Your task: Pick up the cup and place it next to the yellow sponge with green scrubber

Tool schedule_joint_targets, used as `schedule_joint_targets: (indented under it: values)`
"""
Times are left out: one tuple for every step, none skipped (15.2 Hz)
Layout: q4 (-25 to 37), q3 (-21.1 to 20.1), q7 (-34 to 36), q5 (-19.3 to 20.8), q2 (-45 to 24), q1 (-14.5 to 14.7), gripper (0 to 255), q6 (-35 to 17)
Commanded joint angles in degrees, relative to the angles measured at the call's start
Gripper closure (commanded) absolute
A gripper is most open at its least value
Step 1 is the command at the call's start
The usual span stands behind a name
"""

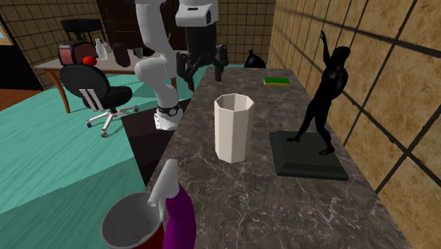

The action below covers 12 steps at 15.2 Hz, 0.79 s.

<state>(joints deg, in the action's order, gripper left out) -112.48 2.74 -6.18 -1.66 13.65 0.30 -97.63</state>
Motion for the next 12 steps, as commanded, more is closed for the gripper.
schedule_joint_targets:
  values:
    - [4.36,-0.07,0.57,0.36,-4.96,-0.06,0,-0.38]
    - [6.87,-0.06,0.82,0.54,-7.37,-0.09,0,-0.17]
    - [9.47,-0.04,1.06,0.72,-9.81,-0.12,0,0.12]
    - [12.19,-0.03,1.30,0.89,-12.27,-0.16,0,0.50]
    - [15.04,0.00,1.53,1.07,-14.77,-0.20,0,0.97]
    - [18.01,0.04,1.75,1.23,-17.31,-0.24,0,1.53]
    - [19.66,0.06,1.86,1.32,-18.68,-0.27,0,1.87]
    - [18.76,0.06,1.87,1.33,-18.58,-0.26,0,1.07]
    - [17.84,0.06,1.87,1.33,-18.47,-0.26,0,0.26]
    - [17.00,0.06,1.87,1.33,-18.41,-0.25,0,-0.52]
    - [16.15,0.05,1.87,1.34,-18.35,-0.25,0,-1.31]
    - [15.32,0.05,1.87,1.34,-18.30,-0.25,0,-2.09]
